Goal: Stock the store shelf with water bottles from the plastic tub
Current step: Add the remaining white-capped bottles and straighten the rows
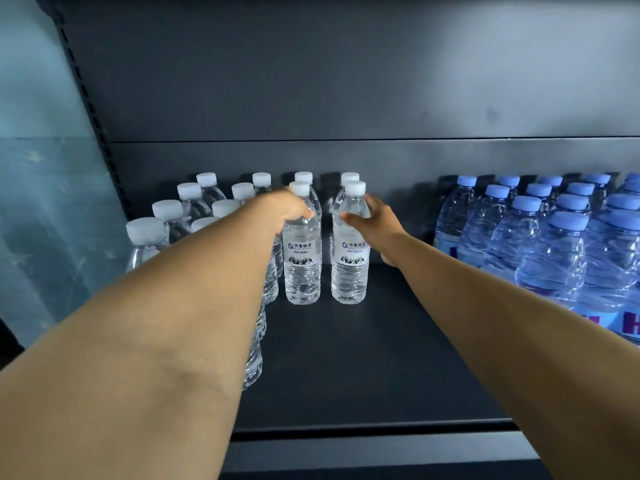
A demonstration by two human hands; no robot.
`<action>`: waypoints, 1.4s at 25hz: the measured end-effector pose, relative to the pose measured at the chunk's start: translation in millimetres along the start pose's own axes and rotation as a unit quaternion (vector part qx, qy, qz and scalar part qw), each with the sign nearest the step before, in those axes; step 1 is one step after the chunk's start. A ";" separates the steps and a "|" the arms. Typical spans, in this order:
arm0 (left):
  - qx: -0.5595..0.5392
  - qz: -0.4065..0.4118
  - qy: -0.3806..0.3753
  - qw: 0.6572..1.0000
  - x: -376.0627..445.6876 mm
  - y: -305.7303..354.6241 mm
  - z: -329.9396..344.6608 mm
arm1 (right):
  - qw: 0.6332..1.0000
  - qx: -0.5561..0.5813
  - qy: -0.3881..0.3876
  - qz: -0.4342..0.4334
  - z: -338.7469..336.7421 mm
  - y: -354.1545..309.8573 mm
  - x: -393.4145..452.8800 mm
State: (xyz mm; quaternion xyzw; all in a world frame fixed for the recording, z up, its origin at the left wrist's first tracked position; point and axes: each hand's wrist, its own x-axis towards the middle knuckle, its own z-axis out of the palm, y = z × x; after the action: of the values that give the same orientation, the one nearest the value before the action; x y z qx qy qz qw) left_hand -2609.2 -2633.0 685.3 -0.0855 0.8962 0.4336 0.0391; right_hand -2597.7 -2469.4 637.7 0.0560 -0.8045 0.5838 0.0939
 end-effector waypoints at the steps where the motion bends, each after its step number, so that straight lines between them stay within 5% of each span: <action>1: 0.023 -0.002 0.007 1.000 -5.8 2.2 0.1 | 1.000 -0.010 0.004 -0.003 -0.4 1.5 -2.8; 5: 0.138 0.016 0.067 0.988 -37.2 10.3 -4.1 | 0.992 -0.130 0.003 0.001 -14.8 -0.5 -14.0; 9: 0.186 0.043 0.048 0.980 -74.0 19.6 -13.0 | 0.967 -0.252 -0.001 -0.047 -43.8 -26.8 -46.0; 15: 0.410 0.159 0.056 0.896 -170.7 30.5 -15.1 | 0.906 -0.408 -0.030 -0.113 -90.0 -67.1 -117.9; 24: 0.512 0.127 0.119 0.841 -326.5 -40.3 18.7 | 0.827 -0.532 -0.064 -0.171 -119.6 -67.8 -281.4; 35: 0.512 0.108 0.043 0.851 -390.0 -250.4 98.7 | 0.877 -0.419 -0.190 -0.138 -2.5 80.4 -427.6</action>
State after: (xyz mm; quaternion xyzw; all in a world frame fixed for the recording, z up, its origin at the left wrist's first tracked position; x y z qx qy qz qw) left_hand -2179.7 -2661.7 487.4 0.0257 0.9956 -0.0897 -0.0081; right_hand -2196.2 -2450.3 471.3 0.2317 -0.9604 0.1513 0.0337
